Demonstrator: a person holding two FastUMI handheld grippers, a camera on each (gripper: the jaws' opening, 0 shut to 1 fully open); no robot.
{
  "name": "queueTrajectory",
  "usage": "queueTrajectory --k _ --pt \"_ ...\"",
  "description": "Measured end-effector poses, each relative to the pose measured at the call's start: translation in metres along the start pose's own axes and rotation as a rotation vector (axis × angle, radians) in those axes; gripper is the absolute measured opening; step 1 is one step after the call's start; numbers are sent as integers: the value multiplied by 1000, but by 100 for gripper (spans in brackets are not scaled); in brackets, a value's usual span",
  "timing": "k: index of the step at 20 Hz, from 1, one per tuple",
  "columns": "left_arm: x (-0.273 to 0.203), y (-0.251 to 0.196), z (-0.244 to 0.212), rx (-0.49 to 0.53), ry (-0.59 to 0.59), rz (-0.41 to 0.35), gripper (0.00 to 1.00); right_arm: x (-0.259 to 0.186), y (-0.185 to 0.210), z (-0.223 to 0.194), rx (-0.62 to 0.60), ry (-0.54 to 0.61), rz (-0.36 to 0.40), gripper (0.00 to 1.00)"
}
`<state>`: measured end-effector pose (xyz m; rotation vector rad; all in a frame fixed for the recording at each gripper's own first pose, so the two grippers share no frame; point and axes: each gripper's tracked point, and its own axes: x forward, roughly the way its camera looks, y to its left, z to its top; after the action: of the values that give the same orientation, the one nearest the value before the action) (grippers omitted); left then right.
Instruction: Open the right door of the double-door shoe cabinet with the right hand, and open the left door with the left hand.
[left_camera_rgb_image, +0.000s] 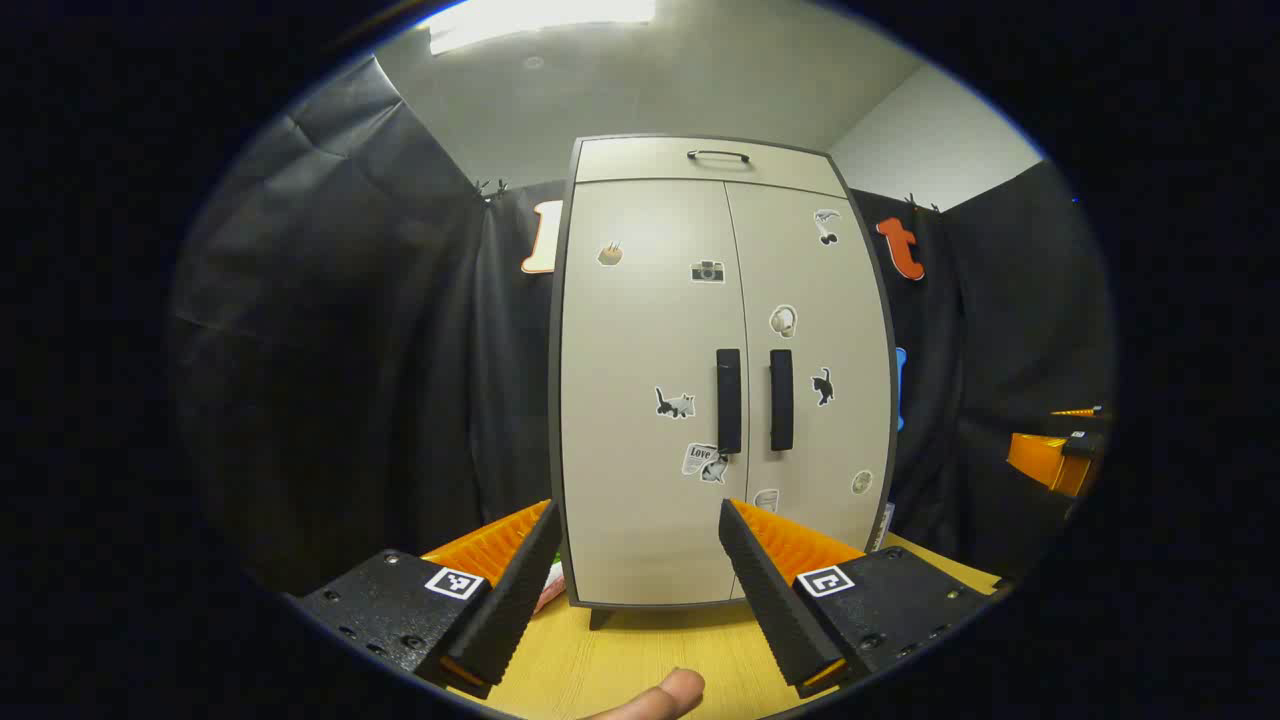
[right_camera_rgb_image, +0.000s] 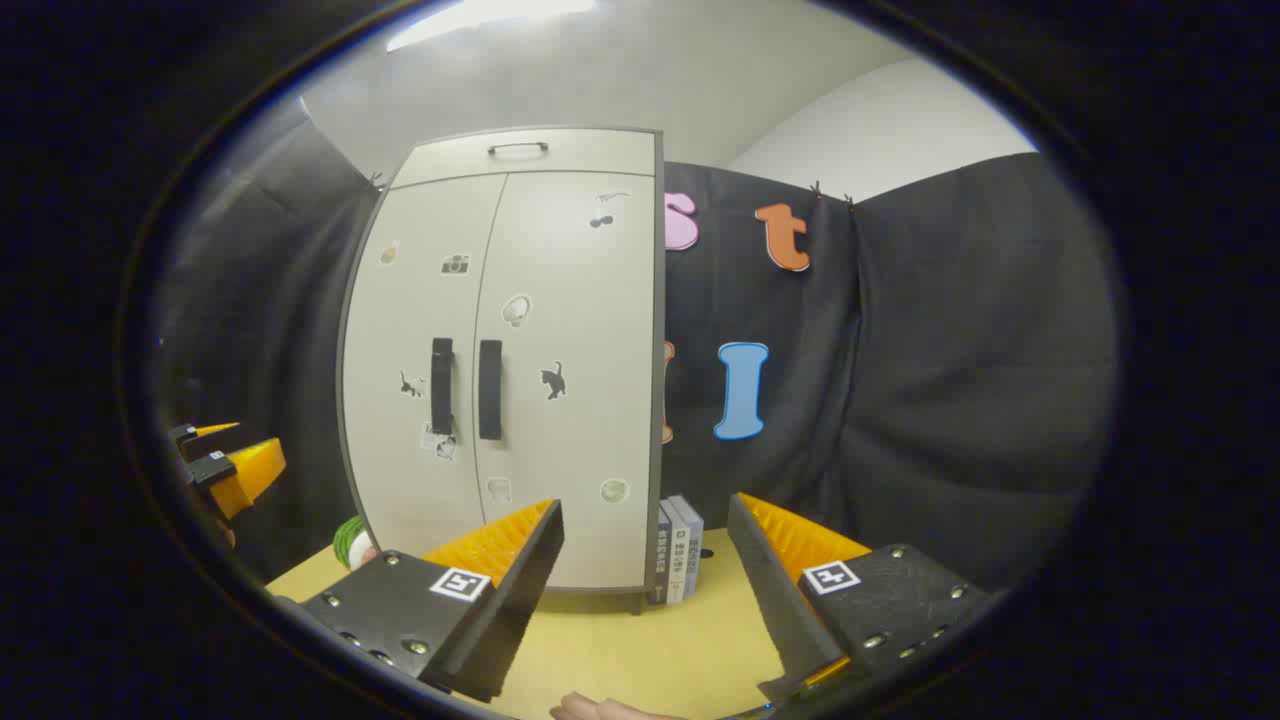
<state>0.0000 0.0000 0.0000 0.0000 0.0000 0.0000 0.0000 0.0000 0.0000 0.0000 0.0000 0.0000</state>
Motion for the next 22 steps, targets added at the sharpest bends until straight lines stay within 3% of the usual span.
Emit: queueTrajectory --k 11,22 --pt "9 -4 -1 -22 4 -6 98 23 -4 -21 9 36 -1 98" --pt "25 -16 -19 -34 14 -47 98 81 33 -15 11 62 47 98"
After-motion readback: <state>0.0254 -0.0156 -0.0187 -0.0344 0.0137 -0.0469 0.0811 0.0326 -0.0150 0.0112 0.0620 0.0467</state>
